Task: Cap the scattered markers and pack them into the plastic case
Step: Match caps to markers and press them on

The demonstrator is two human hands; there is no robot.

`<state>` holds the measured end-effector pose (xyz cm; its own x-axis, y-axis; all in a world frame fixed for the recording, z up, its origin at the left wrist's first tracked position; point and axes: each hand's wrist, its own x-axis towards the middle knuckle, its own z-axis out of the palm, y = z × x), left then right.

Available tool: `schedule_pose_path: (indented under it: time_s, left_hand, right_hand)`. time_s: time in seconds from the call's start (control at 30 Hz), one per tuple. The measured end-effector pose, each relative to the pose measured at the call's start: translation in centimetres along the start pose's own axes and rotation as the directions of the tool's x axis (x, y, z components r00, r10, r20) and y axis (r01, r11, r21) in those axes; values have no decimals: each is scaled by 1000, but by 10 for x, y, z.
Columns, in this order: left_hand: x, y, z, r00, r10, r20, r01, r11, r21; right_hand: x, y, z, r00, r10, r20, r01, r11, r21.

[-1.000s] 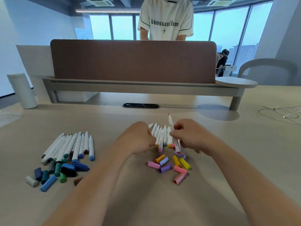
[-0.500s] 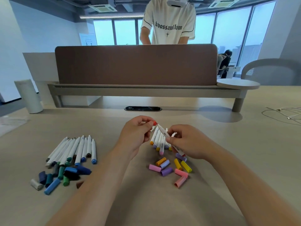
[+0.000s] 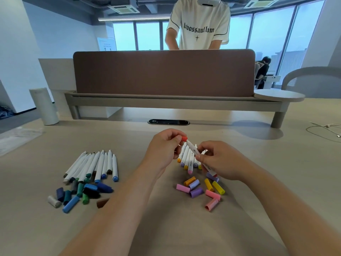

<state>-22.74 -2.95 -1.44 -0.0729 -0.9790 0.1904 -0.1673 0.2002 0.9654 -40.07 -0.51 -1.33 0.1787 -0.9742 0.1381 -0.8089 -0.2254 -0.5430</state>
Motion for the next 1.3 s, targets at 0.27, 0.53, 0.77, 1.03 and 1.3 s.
schedule_pose_path:
  time_s: [0.27, 0.53, 0.77, 1.03, 1.3]
  left_hand:
    - [1, -4, 7, 985, 135, -109, -117, 981, 152]
    - [-2, 0, 24, 992, 73, -101, -66, 995, 75]
    - [-12, 9, 47, 995, 90, 53, -96, 986, 133]
    - [-3, 2, 26, 999, 5, -50, -2, 998, 58]
    - [-1, -4, 24, 999, 42, -10, -39, 987, 158]
  right_hand:
    - [-1, -4, -1, 999, -35, -13, 35, 999, -28]
    - [2, -7, -4, 998, 37, -60, -35, 999, 20]
    - [3, 17, -27, 936, 295, -191, -301, 953, -4]
    - [20, 41, -9, 870, 432, -237, -480, 852, -210]
    - [24, 36, 0, 871, 388, -300, -473, 827, -303]
